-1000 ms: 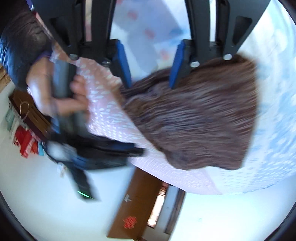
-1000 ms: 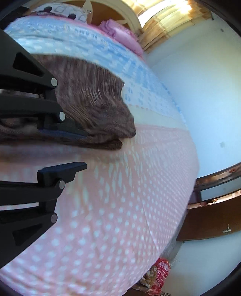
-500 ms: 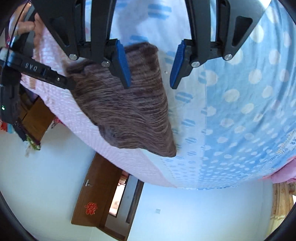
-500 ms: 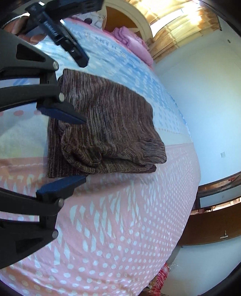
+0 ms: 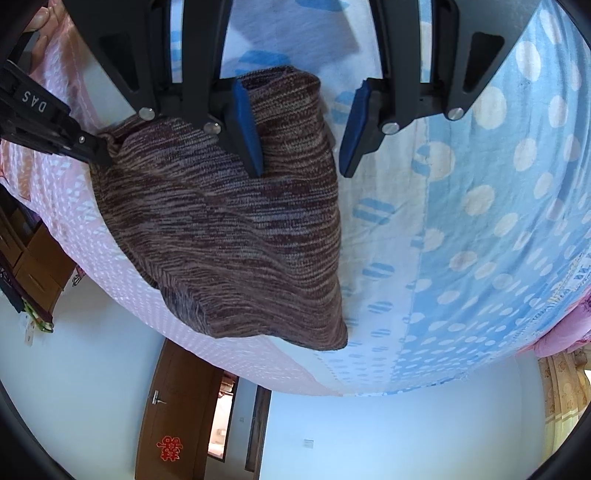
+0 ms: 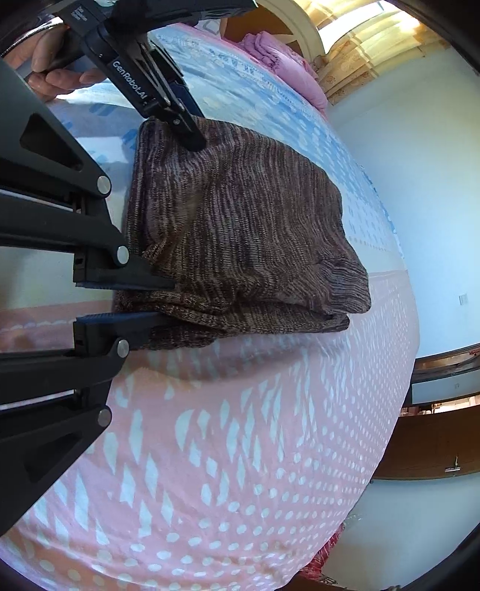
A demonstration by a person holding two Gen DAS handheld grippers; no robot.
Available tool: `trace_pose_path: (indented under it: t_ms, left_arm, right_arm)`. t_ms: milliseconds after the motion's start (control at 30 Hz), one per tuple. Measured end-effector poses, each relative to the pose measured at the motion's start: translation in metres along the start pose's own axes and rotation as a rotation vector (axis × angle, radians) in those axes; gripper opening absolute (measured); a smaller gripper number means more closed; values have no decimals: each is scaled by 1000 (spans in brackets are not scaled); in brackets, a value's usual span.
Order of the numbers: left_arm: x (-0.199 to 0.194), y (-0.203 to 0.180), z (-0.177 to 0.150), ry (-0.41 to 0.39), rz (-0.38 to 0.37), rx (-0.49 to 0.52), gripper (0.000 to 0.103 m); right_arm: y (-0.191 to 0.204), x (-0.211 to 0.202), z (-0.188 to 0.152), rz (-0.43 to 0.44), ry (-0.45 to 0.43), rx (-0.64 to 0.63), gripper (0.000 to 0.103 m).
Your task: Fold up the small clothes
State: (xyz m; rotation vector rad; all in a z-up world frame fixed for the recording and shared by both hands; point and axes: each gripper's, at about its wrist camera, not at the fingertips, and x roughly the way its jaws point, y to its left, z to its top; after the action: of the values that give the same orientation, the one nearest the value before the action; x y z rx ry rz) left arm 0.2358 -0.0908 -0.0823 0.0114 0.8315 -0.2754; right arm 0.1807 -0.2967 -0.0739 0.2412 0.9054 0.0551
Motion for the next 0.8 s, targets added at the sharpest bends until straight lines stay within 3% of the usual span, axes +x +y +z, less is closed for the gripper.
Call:
trace_pose_path:
  t_ms: [200,400,500,567,600,633,800]
  left_arm:
    - [0,2,-1,2,3,3,49]
    - [-9,17,3,11,-46,-20,50]
    - [-12,24,11,-14,-38,-35,50]
    - [-12,26,17,-31,-39,-40,50]
    - [-12,27,19,-36,-38,-43,50]
    - [-11,28,21,-40,-38,-50,50]
    - [-3,32,27,-33,-66,-93,50]
  right_arm:
    - [-9,-3,-5,41,21,23,9]
    - [-4,-13,1,49,60,-51,10]
    - [-4,-33,12,25,-33,-62,12]
    - [-3,-42,21,27,-91,-60,20]
    - [-3,-43,27,38,-110,-53,35]
    - [-3,-42,31,43,-121,-47,43]
    - [7,-21,47,38,-132,-63,43]
